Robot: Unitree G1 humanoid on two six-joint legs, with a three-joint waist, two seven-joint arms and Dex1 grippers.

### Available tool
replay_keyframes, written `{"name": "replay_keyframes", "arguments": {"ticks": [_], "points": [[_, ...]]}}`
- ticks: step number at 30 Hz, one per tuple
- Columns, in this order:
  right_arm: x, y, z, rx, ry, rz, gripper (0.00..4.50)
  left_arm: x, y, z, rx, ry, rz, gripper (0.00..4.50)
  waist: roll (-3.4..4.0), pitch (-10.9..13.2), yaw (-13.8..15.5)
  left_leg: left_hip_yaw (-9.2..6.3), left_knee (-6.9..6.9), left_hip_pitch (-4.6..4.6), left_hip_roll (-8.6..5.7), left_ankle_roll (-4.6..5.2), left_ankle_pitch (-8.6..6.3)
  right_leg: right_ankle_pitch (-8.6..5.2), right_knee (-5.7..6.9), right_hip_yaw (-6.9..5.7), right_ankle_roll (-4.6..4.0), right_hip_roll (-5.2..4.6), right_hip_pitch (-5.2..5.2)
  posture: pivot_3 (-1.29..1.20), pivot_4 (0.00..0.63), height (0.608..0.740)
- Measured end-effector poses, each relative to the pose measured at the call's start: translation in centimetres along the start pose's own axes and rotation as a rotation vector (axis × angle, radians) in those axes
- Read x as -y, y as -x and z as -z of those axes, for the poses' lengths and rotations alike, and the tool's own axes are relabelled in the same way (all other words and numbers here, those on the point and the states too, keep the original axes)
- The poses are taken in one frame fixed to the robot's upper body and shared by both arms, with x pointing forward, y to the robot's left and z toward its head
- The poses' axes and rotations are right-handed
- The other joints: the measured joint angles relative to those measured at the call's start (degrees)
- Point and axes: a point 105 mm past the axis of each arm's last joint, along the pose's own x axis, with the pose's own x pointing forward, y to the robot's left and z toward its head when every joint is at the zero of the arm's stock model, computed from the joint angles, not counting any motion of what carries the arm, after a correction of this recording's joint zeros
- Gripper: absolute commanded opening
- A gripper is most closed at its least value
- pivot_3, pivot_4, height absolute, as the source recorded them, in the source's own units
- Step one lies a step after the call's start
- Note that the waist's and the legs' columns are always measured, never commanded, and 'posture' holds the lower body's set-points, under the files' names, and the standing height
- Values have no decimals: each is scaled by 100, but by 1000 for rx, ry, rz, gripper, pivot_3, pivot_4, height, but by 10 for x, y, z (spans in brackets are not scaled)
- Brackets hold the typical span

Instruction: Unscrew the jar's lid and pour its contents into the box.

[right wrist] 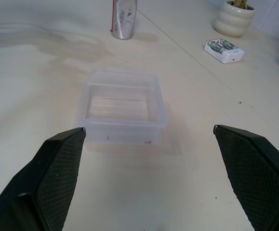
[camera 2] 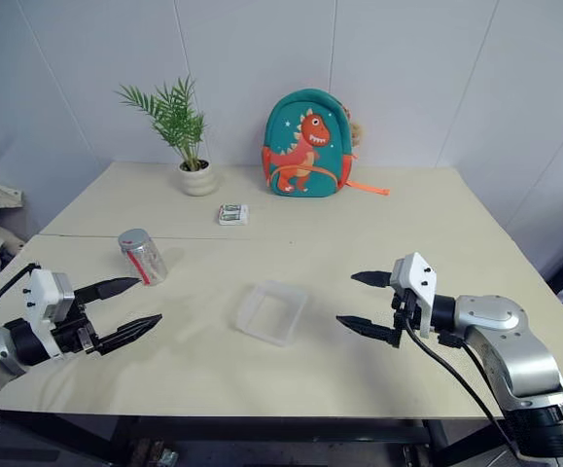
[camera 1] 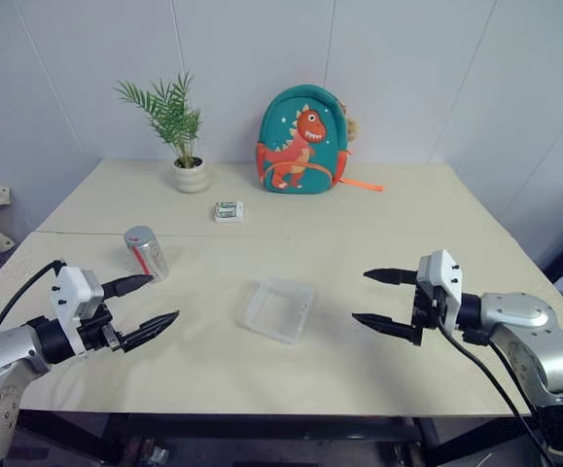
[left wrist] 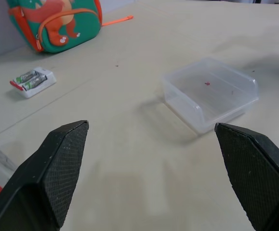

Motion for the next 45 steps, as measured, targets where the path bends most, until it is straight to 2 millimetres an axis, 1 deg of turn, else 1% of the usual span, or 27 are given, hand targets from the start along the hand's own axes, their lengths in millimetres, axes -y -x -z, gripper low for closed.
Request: {"name": "replay_keyframes", "arguments": {"ticks": [4,6,8,9,10,14,17,19,21,24,27,29,33,40,45], "points": [[1,-13,-3,30,-5,-26,4500,-5,2,0,4,-11,-63,4480,0,0,6,0,4,1,1,1,0,0,0,1,-7,1,1,0,150,740],[3,-22,-6,51,-9,-39,4500,-9,2,3,29,12,-130,4480,0,0,0,1,6,0,1,1,0,5,0,3,0,2,1,0,150,740],[2,-31,-10,79,-11,-55,4500,-15,1,9,32,35,-219,4480,0,0,2,1,7,0,1,1,1,19,5,3,25,3,0,0,150,740],[1,-36,-13,95,-7,-67,4500,-18,1,12,34,48,-264,4480,0,0,4,1,7,1,1,1,1,40,10,3,64,3,-1,0,150,740],[1,-40,-16,109,-7,-76,4500,-22,1,15,34,55,-307,4480,0,0,7,0,7,0,3,0,1,51,9,2,82,7,-1,0,150,740],[1,-59,-36,196,-6,-87,4500,-48,-1,25,52,99,-517,4480,0,0,12,-1,13,1,3,-1,2,56,11,2,84,9,0,0,150,740],[-3,-74,-47,252,-20,-94,4500,-71,-3,31,66,127,-648,4480,-1,-1,15,-1,15,0,3,-2,2,61,13,2,86,12,-1,0,150,740],[-9,-85,-55,283,-27,-116,4500,-84,-6,34,71,147,-696,4480,-1,-1,5,-1,15,0,3,-3,3,63,15,3,87,15,-2,0,150,740],[-11,-92,-63,311,-26,-127,4500,-93,-12,38,77,162,-720,4480,-1,-1,10,-1,15,0,3,-3,3,68,19,3,89,14,-3,0,150,740],[-10,-96,-73,340,-14,-123,4500,-106,-22,45,72,191,-741,4480,-3,-2,16,-1,15,-1,1,-4,2,70,29,3,92,14,-8,0,150,740],[-11,-99,-80,364,-10,-119,4500,-114,-39,49,61,215,-727,4480,-4,-3,19,-2,15,-1,1,-5,2,70,35,1,92,15,-10,0,150,740],[-11,-99,-83,372,-2,-111,4500,-118,-50,51,51,217,-713,4480,-5,-3,18,-2,16,-2,0,-5,2,71,36,2,93,14,-10,0,150,740],[-13,-97,-90,395,10,-105,4500,-118,-64,54,38,209,-678,4480,-5,-3,-13,-1,15,-2,1,-7,1,71,42,3,94,15,-15,0,150,740],[-13,-95,-96,415,17,-91,4500,-124,-77,65,-15,210,-688,4480,-5,-3,8,-1,20,-2,2,-12,4,71,52,2,94,18,-17,0,150,740],[-12,-94,-96,418,12,-81,4500,-128,-83,66,-33,199,-697,4480,-5,-3,0,-1,20,-2,2,-12,4,71,52,2,95,18,-18,0,150,740]]}}
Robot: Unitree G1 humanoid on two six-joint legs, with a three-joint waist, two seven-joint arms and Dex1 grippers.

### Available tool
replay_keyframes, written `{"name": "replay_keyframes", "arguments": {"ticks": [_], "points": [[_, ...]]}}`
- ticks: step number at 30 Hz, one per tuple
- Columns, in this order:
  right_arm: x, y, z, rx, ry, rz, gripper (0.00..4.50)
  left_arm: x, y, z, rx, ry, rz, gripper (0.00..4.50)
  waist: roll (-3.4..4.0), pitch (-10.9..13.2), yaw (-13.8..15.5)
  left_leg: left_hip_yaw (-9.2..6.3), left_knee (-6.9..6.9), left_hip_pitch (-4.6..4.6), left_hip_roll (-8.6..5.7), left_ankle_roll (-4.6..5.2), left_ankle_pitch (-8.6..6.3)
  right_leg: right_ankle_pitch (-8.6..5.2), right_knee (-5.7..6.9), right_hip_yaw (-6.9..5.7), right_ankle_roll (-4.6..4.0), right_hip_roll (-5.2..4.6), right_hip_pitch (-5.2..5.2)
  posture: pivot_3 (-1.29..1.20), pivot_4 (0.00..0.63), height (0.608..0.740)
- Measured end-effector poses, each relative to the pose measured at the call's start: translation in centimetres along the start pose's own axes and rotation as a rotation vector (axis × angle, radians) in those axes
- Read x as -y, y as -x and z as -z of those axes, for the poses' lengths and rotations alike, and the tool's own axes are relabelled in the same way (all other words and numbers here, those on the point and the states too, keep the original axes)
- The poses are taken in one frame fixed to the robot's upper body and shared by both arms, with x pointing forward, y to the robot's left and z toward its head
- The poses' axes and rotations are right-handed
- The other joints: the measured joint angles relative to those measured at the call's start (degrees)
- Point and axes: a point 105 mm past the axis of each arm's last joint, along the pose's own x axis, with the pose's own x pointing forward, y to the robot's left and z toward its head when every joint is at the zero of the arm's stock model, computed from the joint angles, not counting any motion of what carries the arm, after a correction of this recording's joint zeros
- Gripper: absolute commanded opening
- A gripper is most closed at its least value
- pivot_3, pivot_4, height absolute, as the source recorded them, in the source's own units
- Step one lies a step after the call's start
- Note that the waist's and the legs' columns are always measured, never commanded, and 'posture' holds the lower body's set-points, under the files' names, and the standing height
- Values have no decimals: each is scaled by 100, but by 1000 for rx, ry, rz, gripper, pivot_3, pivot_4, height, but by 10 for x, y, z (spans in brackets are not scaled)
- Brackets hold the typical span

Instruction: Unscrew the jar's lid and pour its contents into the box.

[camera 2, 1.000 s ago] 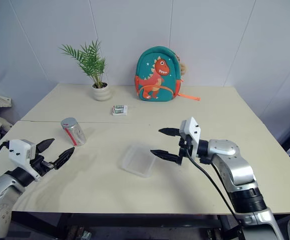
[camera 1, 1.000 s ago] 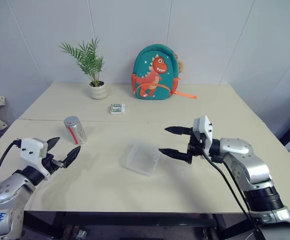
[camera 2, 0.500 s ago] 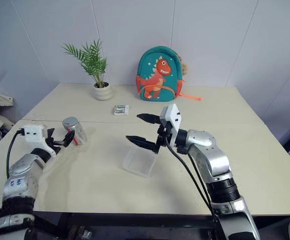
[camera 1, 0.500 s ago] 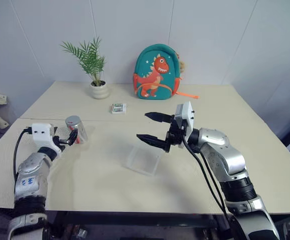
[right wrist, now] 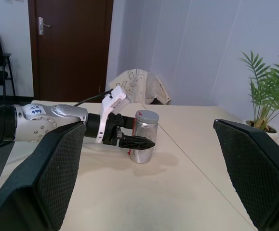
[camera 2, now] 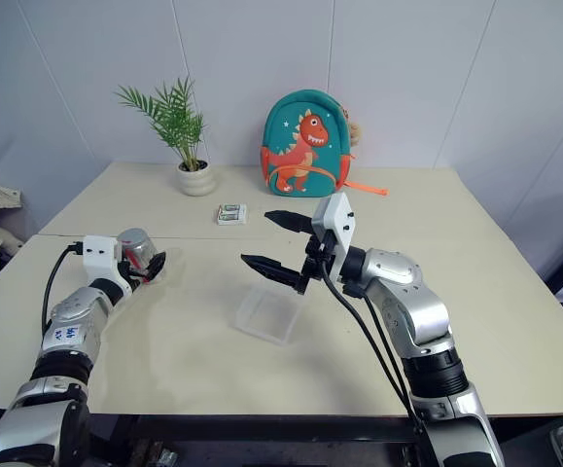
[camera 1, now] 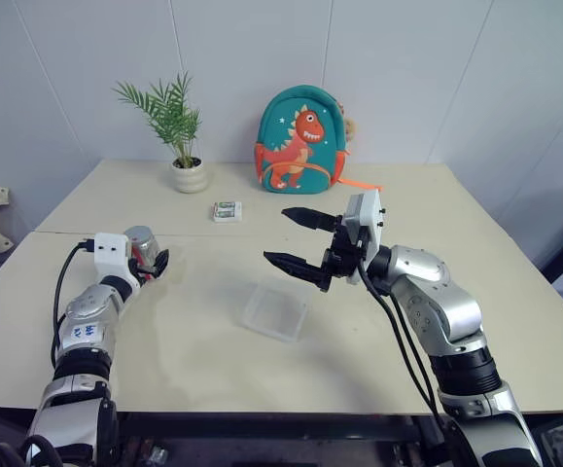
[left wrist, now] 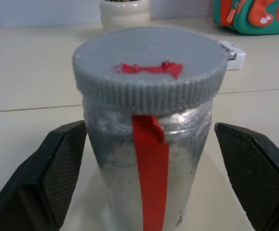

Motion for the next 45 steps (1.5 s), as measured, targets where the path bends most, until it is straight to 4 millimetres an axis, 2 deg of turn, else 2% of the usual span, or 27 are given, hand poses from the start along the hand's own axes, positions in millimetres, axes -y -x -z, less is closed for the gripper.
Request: {"name": "replay_keyframes", "arguments": {"ticks": [1,4,10,16,20,22,25,29,31,37,45], "points": [[0,0,0,0,0,1,4500,0,-1,-1,1,-2,-2,4480,0,0,-2,0,0,0,0,0,0,0,0,0,0,0,0,0,150,740],[0,0,0,1,-1,4,4500,0,-2,-2,11,-9,-5,3948,0,0,1,0,0,0,0,0,0,0,0,0,0,0,0,0,150,740],[1,1,0,-1,-1,6,4500,-2,-1,1,12,-17,-14,2020,0,0,2,0,0,0,0,0,0,0,1,-1,0,0,0,0,150,740],[1,1,0,-1,0,6,4500,-1,0,-2,35,-25,-3,1999,0,0,3,0,0,0,0,0,0,0,0,-1,0,0,0,0,150,740],[1,0,1,-6,-6,10,4500,7,2,-24,135,5,48,1999,0,0,8,0,0,-2,0,0,0,0,1,0,0,-1,0,0,150,740],[-2,-1,1,-14,-10,6,4500,20,6,-39,191,10,121,1999,0,0,4,0,0,-3,0,0,0,0,1,1,0,-1,0,0,150,740],[-13,-6,-3,-17,-18,-21,4500,51,19,-59,231,-9,295,1999,0,0,-7,0,-1,-3,2,-2,-1,-1,0,5,-1,0,-1,0,150,740],[-34,-18,-12,2,-56,-69,4500,111,47,-58,169,-83,618,1999,1,0,-11,0,-1,1,6,-3,-2,-3,2,11,-7,5,0,0,150,740],[-39,-23,-8,-18,-81,-80,4500,131,55,-57,140,-65,724,1999,0,0,-3,-1,0,2,9,-3,1,0,1,14,-12,12,1,0,150,740],[-38,-31,11,-106,-117,-30,4500,166,67,-62,107,-49,912,1999,1,0,-7,0,1,4,17,-1,7,-3,-4,17,-23,20,1,0,150,740],[-20,-44,22,-156,-128,95,4500,182,70,-61,84,-43,986,1999,1,0,-1,0,-3,0,27,-6,1,-4,-2,21,-25,32,-5,0,150,740]]}}
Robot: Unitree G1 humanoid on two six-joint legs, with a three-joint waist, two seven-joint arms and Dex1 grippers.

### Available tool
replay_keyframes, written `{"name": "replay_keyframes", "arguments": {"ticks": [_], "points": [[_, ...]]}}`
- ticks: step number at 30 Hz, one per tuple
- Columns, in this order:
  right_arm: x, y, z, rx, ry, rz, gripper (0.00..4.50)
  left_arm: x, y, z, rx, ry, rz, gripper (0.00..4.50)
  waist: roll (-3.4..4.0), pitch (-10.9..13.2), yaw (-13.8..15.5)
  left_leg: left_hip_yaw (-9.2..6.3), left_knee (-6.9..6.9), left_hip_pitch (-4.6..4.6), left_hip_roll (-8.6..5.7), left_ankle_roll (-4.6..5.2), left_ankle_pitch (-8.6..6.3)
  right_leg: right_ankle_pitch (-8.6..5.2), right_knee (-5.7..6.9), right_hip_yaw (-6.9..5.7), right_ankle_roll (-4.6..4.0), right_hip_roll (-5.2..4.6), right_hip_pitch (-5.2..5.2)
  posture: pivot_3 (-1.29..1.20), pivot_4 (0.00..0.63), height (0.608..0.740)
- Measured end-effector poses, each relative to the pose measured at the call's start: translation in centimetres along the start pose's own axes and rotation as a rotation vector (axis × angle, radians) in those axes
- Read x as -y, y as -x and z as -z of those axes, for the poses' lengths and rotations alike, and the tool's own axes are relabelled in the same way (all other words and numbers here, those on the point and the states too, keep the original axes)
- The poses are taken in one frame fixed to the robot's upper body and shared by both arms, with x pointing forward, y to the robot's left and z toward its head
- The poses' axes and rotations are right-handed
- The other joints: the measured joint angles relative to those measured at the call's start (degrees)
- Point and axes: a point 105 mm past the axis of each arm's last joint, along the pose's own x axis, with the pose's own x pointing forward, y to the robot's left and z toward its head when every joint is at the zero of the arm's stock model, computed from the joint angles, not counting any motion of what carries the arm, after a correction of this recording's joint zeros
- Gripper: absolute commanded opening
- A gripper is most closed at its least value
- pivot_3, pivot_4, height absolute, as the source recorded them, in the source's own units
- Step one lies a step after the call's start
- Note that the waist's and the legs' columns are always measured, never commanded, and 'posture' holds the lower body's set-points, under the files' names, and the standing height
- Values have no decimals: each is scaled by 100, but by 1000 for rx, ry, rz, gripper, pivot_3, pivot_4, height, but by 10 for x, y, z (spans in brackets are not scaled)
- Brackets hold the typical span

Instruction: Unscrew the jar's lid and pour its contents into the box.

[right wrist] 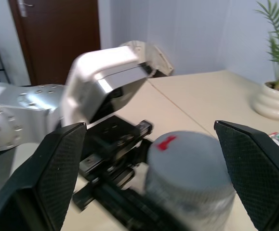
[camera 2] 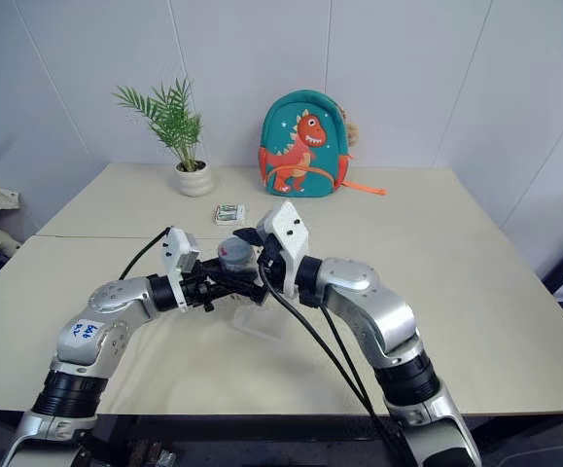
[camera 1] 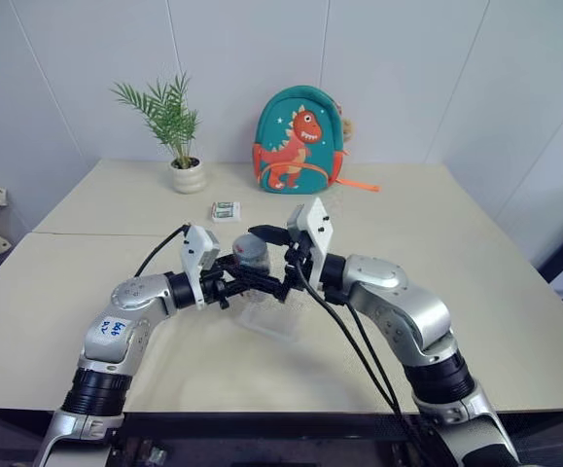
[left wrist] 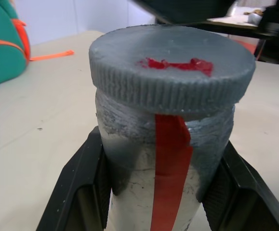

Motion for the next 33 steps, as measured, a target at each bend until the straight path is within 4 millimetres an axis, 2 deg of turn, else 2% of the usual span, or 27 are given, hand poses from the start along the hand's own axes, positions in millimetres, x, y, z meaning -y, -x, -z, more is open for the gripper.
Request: {"name": "replay_keyframes", "arguments": {"ticks": [6,20,23,27,33], "points": [[13,-4,13,-47,-37,74,4500,7,-4,-3,12,-13,34,1999,0,0,-5,0,-3,0,0,0,-2,0,-2,1,1,1,-1,0,150,740],[18,-2,9,-31,-47,92,4500,9,-6,-3,12,-13,43,1999,0,0,-8,0,-3,0,3,0,-2,0,-2,1,0,4,-1,0,150,740],[17,-2,9,-30,-47,85,3912,9,-6,-2,11,-13,42,1999,0,0,-7,0,-3,0,3,0,-2,0,-2,1,0,4,-1,0,150,740],[11,-4,9,-31,-45,52,2614,8,-6,-2,10,-13,39,1999,0,0,-6,0,-3,0,3,0,-2,0,-2,1,0,4,-1,0,150,740],[11,-4,10,-34,-43,45,2605,8,-6,-2,9,-12,39,1999,0,0,-5,0,-3,0,3,0,-2,0,-3,1,0,4,-1,0,150,740]]}}
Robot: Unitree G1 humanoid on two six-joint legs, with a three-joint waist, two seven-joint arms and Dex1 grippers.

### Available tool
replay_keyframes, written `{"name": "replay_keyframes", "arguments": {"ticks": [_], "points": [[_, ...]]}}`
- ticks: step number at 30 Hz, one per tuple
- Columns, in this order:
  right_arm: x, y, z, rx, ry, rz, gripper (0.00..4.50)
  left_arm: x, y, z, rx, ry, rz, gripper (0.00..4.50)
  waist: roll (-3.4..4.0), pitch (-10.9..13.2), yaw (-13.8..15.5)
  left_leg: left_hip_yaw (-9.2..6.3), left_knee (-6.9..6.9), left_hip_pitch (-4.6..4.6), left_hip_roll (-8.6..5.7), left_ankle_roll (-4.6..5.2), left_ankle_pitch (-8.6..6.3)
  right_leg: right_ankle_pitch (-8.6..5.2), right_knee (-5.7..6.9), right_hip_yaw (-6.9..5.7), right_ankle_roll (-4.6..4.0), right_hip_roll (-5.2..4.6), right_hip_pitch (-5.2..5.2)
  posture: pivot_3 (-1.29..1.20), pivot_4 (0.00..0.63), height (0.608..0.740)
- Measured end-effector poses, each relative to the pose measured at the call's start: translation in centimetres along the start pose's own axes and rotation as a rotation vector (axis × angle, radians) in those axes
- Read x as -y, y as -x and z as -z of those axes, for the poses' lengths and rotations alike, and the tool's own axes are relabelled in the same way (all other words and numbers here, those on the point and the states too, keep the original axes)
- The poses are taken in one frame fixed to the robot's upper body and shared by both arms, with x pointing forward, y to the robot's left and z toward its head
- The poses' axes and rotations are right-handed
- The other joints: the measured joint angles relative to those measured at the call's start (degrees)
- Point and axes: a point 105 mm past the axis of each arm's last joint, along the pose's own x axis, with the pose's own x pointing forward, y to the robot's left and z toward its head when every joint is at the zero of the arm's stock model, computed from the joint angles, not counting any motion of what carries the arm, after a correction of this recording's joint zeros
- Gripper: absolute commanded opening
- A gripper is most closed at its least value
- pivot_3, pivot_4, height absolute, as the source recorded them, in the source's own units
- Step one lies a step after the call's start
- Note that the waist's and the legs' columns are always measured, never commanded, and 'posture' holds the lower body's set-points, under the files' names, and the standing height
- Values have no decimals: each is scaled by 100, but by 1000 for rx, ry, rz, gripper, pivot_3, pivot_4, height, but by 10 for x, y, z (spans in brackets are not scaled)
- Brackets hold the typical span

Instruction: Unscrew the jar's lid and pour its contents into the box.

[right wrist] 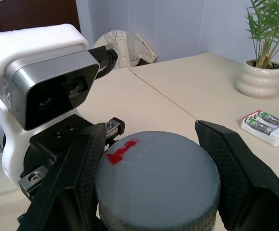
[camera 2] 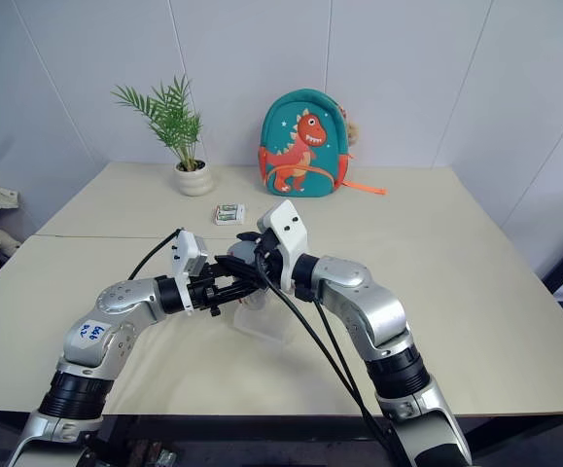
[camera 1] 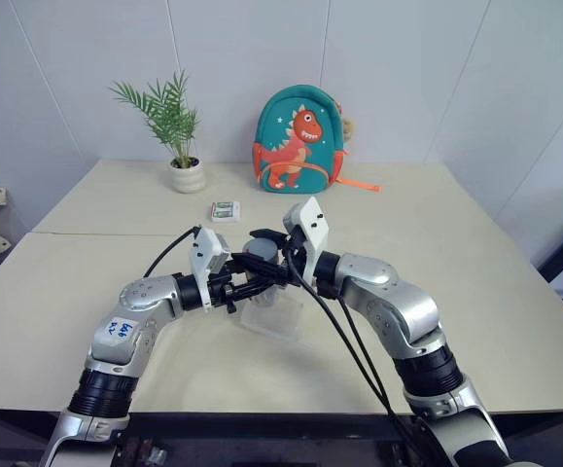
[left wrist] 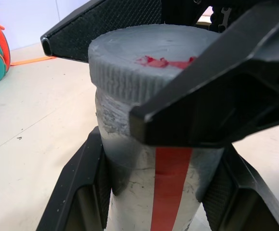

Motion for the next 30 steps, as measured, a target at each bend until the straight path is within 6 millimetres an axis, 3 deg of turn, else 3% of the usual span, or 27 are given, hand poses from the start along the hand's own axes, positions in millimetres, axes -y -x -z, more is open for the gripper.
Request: {"name": "replay_keyframes", "arguments": {"ticks": [8,18,23,30], "points": [[0,7,-6,-25,35,-183,2605,7,2,-3,24,-26,28,1999,0,0,-2,1,-2,0,1,0,-1,0,-6,-1,0,1,0,0,150,740],[-11,13,-13,-58,27,-624,2605,28,18,-10,4,47,238,1999,2,1,-38,4,-2,1,18,-8,-7,-2,-5,-2,-4,17,0,0,150,740],[-15,13,-8,-72,24,-714,2605,33,30,-5,-44,71,257,1999,2,1,-36,4,-2,1,28,-20,-15,-7,-5,-2,-12,25,-2,0,150,740],[-14,12,-6,-63,24,-714,2605,31,34,-5,-40,70,243,1999,3,2,-9,4,-2,0,31,-23,-17,-10,-3,-3,-16,29,-6,0,150,740]]}}
